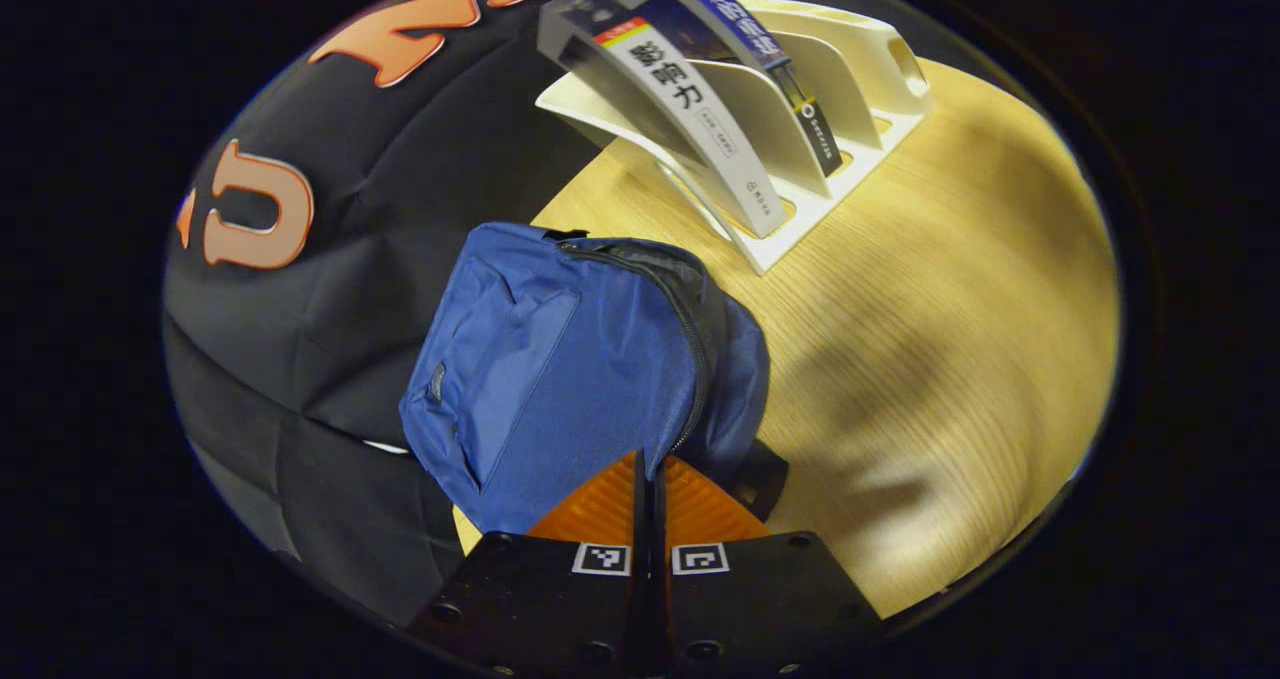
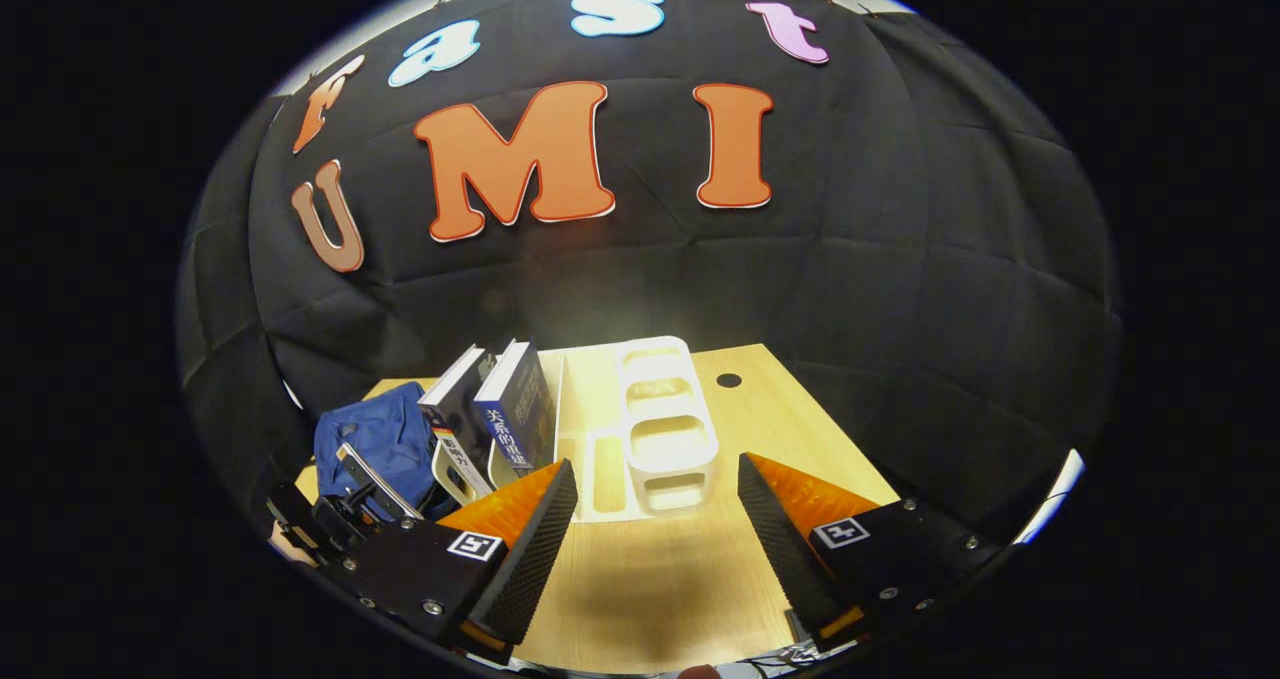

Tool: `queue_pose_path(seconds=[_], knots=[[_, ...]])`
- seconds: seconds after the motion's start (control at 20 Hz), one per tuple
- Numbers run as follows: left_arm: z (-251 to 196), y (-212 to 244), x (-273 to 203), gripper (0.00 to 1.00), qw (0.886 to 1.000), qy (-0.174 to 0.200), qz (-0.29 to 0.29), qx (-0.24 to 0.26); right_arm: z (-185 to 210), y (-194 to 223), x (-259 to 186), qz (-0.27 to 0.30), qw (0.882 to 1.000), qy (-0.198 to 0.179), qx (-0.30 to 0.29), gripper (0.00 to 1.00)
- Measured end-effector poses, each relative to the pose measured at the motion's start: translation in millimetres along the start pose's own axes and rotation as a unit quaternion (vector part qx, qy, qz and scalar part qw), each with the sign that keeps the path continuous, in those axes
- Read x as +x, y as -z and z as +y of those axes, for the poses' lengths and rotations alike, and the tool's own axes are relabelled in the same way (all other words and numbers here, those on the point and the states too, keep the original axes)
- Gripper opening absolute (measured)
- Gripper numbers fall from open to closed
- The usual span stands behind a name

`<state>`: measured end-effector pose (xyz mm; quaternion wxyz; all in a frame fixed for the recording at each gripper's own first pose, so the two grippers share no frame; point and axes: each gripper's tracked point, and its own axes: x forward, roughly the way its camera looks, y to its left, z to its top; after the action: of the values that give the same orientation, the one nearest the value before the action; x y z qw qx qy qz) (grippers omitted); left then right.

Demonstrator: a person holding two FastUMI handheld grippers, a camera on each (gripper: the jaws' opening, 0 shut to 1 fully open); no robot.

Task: Open the schoolbag, grab two books from the bookshelf and put them into the schoolbag.

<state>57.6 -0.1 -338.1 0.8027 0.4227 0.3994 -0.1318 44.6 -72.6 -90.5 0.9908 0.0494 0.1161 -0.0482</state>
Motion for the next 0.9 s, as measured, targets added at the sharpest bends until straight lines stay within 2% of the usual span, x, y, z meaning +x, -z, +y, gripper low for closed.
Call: queue_pose_path(seconds=[0.2,0.45,0.55,0.65,0.8,0.9], knots=[[16,-10,-27,0.01,0.996,0.075,0.025,-0.038,3,-10,4,-0.007,1.0,-0.012,0.021,0.97],[44,-38,-39,0.01,0.985,0.159,0.026,-0.065,14,-24,6,-0.011,1.0,-0.003,0.027,0.97],[57,-42,-46,0.01,0.98,0.189,0.03,-0.051,26,-30,5,-0.01,0.998,0.0,0.056,0.97],[78,-51,-49,0.01,0.979,0.203,0.013,-0.013,44,-36,5,-0.012,0.997,-0.006,0.075,0.97],[109,-61,-52,0.0,0.975,0.221,-0.002,0.035,58,-41,12,-0.018,0.998,0.021,0.053,0.97],[126,-72,-51,0.01,0.971,0.236,-0.008,0.047,76,-44,17,-0.017,0.999,0.025,0.043,0.97]])
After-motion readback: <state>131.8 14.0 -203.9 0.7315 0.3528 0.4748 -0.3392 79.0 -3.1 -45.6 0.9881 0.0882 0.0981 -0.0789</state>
